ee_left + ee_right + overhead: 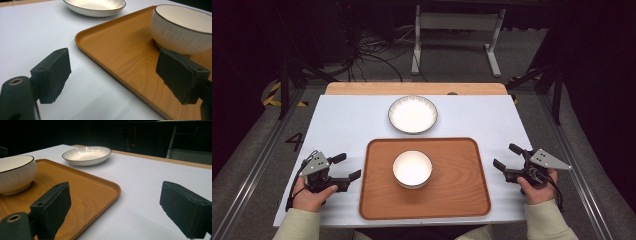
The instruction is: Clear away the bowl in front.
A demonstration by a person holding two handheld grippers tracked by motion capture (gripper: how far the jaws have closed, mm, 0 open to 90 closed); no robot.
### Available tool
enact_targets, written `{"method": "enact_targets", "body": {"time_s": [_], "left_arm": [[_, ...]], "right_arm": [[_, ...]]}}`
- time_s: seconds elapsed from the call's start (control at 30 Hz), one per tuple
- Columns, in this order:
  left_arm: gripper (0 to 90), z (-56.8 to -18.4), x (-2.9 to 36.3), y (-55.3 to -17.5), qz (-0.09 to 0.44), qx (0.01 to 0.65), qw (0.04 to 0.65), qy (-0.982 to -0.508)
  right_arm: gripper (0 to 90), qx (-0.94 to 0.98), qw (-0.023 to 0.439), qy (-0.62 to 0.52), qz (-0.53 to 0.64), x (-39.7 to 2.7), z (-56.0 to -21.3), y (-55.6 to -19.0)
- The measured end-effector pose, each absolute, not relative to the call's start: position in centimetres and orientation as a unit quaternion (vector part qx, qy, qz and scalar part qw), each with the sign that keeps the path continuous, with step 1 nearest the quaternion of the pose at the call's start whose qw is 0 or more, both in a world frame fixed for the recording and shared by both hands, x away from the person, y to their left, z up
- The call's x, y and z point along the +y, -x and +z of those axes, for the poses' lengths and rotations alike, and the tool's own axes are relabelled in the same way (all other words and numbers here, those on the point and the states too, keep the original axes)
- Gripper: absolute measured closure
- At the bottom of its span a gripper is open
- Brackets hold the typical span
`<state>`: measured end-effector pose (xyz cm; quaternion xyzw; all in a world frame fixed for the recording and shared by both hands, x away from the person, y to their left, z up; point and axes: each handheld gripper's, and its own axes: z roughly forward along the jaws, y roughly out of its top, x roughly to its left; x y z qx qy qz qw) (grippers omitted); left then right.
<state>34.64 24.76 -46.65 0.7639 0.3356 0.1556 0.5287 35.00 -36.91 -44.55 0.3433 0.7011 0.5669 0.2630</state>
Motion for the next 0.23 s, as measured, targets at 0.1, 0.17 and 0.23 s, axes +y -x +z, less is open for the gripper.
{"method": "enact_targets", "body": {"time_s": [0.1, 0.17, 0.23], "left_arm": [[13.8, -46.65, 24.68, -34.62, 0.157, 0.335, 0.528, -0.764], [13.8, -46.63, 24.68, -34.61, 0.157, 0.337, 0.529, -0.763], [13.5, -46.62, 24.73, -34.64, 0.159, 0.338, 0.528, -0.762]], "right_arm": [[10.6, 0.701, 0.263, -0.343, 0.567, -36.92, -44.56, -35.01], [10.6, 0.701, 0.264, -0.342, 0.567, -36.91, -44.54, -35.0], [10.5, 0.701, 0.263, -0.341, 0.568, -36.87, -44.53, -34.99]]}}
